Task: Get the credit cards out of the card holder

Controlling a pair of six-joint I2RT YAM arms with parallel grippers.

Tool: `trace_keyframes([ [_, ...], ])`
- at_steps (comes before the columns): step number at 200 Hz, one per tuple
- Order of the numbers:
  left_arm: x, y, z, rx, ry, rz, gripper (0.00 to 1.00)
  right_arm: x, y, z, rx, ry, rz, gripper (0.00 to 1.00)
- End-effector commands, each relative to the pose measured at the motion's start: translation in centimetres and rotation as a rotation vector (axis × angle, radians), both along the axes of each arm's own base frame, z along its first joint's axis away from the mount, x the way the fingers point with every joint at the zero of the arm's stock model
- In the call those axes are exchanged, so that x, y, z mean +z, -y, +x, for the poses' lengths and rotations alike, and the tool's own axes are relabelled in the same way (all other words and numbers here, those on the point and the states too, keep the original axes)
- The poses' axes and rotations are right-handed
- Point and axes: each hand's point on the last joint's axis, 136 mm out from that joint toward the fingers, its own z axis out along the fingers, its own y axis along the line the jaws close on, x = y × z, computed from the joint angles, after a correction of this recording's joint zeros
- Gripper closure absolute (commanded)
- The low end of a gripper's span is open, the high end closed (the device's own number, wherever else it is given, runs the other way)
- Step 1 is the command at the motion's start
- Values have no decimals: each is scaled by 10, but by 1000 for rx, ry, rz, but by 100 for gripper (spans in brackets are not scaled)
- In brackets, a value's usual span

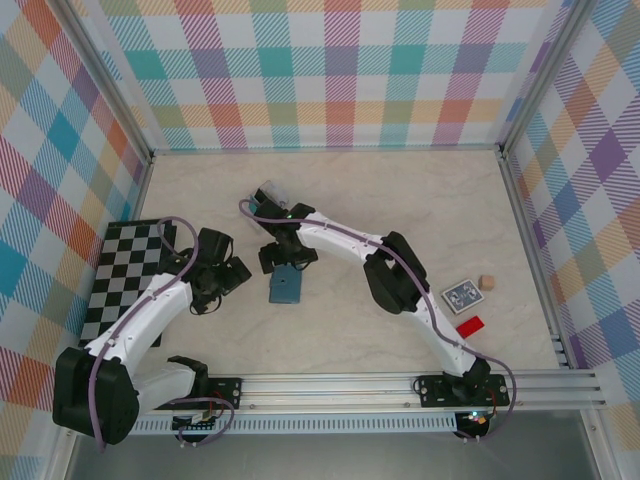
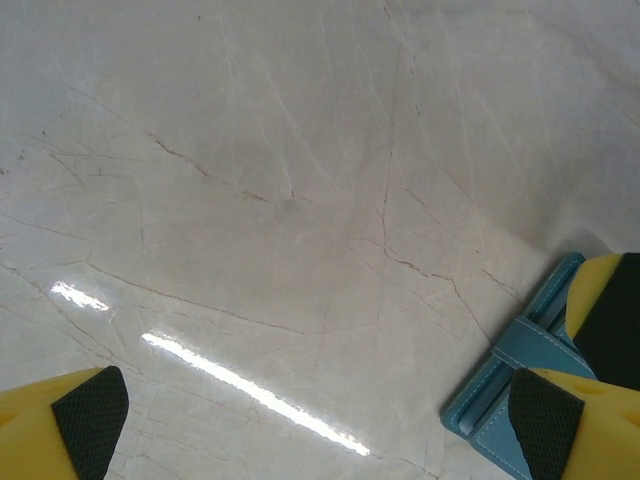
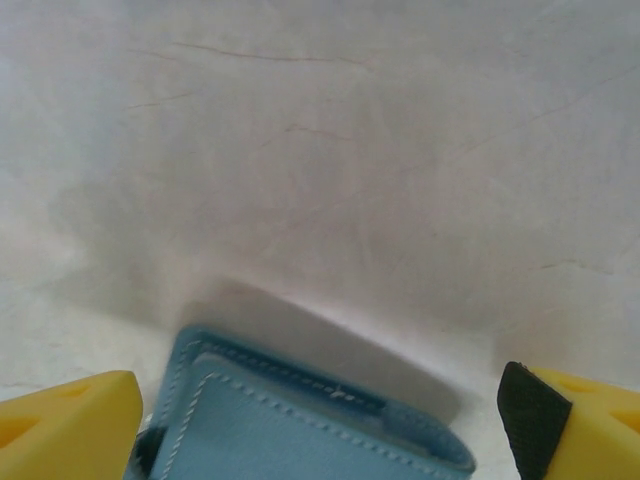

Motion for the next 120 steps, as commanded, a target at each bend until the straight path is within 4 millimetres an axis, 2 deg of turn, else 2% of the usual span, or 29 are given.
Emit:
trace_keyframes([
  [1,-8,-4,-7,26,-38,-2,0,-2,19,1,-11,5,-103,6],
  [72,-13,15,0,-16,-54,-94,0,5,67,8,-110,34,-206,8],
  [96,-11,26,4,-35,-43,-145,0,10,84,-1,-122,31,-205,9],
  [120,-13,37,5,-49,-44,-209,2,5,95,-22,-107,-24,-188,10],
])
